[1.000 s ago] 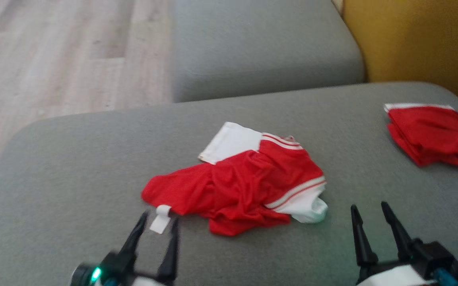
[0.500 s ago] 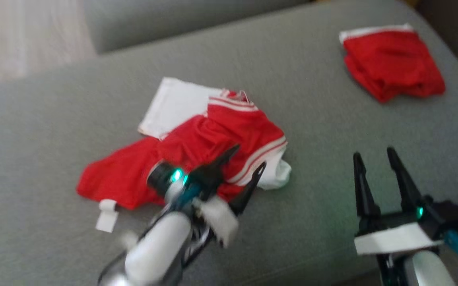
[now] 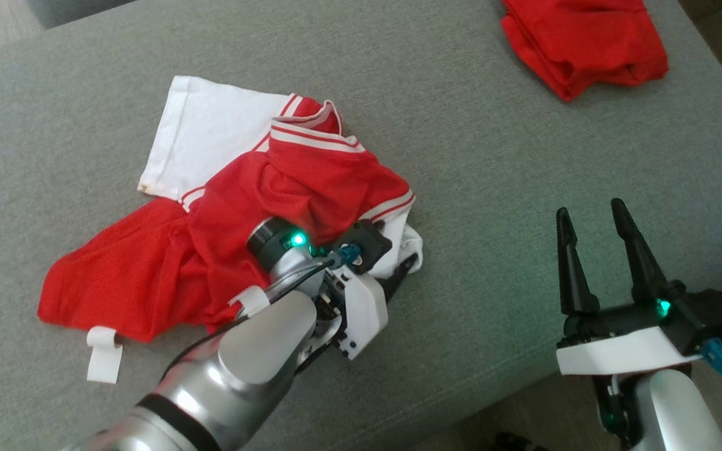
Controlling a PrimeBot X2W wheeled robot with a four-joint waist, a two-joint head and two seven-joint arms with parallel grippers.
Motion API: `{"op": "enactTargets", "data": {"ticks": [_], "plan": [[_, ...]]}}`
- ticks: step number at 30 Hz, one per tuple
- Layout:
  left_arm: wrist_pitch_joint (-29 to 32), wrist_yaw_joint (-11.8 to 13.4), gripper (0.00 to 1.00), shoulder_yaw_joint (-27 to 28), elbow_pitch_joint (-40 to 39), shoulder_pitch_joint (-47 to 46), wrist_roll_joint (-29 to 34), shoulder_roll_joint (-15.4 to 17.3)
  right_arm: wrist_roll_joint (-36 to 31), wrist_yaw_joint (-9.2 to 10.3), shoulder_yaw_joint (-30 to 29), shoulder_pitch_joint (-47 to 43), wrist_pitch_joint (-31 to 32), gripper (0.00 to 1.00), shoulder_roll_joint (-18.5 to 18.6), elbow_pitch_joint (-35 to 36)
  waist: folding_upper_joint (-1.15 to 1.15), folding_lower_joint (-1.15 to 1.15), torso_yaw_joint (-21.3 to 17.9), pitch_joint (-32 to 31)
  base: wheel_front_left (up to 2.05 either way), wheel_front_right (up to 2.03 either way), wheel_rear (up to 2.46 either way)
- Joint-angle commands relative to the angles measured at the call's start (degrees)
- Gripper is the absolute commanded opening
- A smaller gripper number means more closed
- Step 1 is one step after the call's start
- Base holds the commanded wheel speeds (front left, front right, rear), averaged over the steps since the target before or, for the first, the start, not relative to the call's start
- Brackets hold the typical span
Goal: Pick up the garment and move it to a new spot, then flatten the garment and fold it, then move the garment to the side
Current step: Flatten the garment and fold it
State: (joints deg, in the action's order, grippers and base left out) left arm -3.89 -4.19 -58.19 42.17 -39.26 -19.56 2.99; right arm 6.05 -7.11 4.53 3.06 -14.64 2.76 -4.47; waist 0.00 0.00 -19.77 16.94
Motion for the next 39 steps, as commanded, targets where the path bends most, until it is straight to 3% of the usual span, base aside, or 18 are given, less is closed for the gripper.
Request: {"op": "enactTargets", "data": {"ticks": [1, 2, 8, 14, 20, 26, 32, 39], "plan": [[-0.6, 0.7, 0.30, 0.8, -0.9, -2.9, 0.3, -0.1, 0.0, -0.37, 1.3, 1.8, -0.4, 1.00, 0.2, 1.7, 0.00, 0.00, -0.2, -0.2, 0.00, 0.00, 0.00], [-0.9, 0.8, 0.00, 0.2, -0.5, -3.2, 0.2, -0.1, 0.0, -0.37, 1.5, 2.0, -0.4, 1.00, 0.2, 1.6, 0.00, 0.00, -0.2, -0.5, 0.00, 0.00, 0.00], [-4.3, 0.6, 0.00, -1.2, -2.1, -5.9, -3.7, -0.1, 0.7, -0.37, 2.1, 2.0, -0.4, 1.00, 0.1, 1.1, 0.00, 0.00, -0.8, -2.6, 0.00, 0.00, 0.00], [-7.4, -0.1, 0.00, 0.8, -7.0, -15.1, -9.7, -0.1, 1.7, -0.37, 2.8, 0.8, -0.4, 1.00, 0.1, 0.4, 0.00, 0.00, -1.6, -6.2, 0.00, 0.00, 0.00], [-9.7, -0.4, 0.00, 6.2, -4.3, -30.5, -10.8, 0.0, 2.1, -0.37, 2.9, -0.4, -0.4, 1.00, 0.1, 0.2, 0.00, 0.00, -1.8, -9.2, 0.00, 0.00, 0.00], [-11.1, -0.8, 0.00, 14.6, -5.8, -40.9, -9.0, 3.3, 1.3, -0.37, 1.6, -1.9, -0.4, 1.00, 0.1, 0.4, 0.00, 0.00, 0.6, -11.3, 0.00, 0.00, 0.00], [-11.1, 0.9, 0.00, 22.3, -11.2, -34.7, -7.3, 6.7, 0.0, -0.37, 0.6, -2.7, -0.4, 1.00, 0.1, 0.9, 0.00, 0.00, 4.7, -12.3, 0.00, 0.00, 0.00], [-11.1, 3.9, 0.00, 31.5, -17.3, -6.9, -9.1, 9.2, -0.7, -0.37, -0.9, -3.4, -0.4, 1.00, 0.4, 1.8, 0.00, 0.00, 10.9, -12.4, 0.00, 0.00, 0.00]]}}
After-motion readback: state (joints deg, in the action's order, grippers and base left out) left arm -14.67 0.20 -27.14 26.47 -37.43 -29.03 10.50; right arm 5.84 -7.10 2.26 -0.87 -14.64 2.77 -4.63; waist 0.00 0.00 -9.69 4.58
